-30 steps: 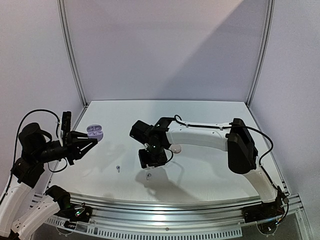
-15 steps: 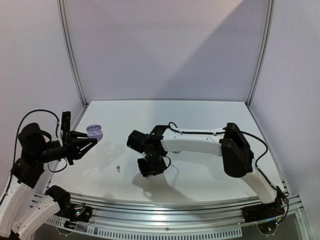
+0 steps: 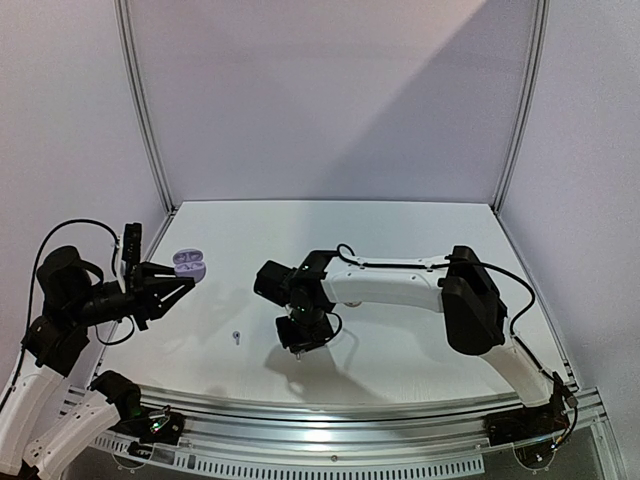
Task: Insert the wireless bluetooth earbuds into the charging case
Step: Pick up the right earbud from the corner of the board, then insert the right earbud into the right side groove of the charging case, then move the left earbud to the corner of the board.
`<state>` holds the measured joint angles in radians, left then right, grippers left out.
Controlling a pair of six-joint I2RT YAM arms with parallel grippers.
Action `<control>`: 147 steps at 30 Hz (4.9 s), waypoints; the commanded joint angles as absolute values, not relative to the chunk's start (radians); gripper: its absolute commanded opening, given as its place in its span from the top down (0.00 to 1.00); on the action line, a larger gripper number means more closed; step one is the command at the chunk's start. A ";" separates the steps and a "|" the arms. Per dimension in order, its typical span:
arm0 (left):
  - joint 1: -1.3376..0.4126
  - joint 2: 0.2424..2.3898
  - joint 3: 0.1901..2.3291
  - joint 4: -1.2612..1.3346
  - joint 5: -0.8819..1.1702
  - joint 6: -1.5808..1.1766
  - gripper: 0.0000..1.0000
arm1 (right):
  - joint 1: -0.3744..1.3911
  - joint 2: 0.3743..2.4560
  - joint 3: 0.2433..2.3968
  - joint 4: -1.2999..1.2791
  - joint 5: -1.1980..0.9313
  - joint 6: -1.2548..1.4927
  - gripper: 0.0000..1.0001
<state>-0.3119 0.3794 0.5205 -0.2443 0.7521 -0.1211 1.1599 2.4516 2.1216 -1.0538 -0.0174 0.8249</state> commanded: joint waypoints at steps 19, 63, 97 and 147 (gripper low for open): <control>-0.297 0.369 0.506 -0.239 0.755 -0.116 1.00 | 1.157 2.486 2.136 -1.005 -0.032 0.784 0.94; -0.312 0.377 0.503 0.153 0.548 0.126 1.00 | 1.344 2.116 2.216 -0.099 0.187 0.262 1.00; -0.313 0.393 0.530 0.112 0.544 0.119 1.00 | 1.359 2.213 2.289 -0.246 0.290 0.132 1.00; -0.158 0.417 0.515 -0.100 0.319 -0.102 1.00 | 1.282 2.601 2.318 -0.446 0.190 0.518 0.40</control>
<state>-0.1726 0.4076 0.5003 -0.0956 0.2943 -0.0834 1.2846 2.5679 2.2498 -0.4622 0.2031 0.5148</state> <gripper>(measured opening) 0.199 0.615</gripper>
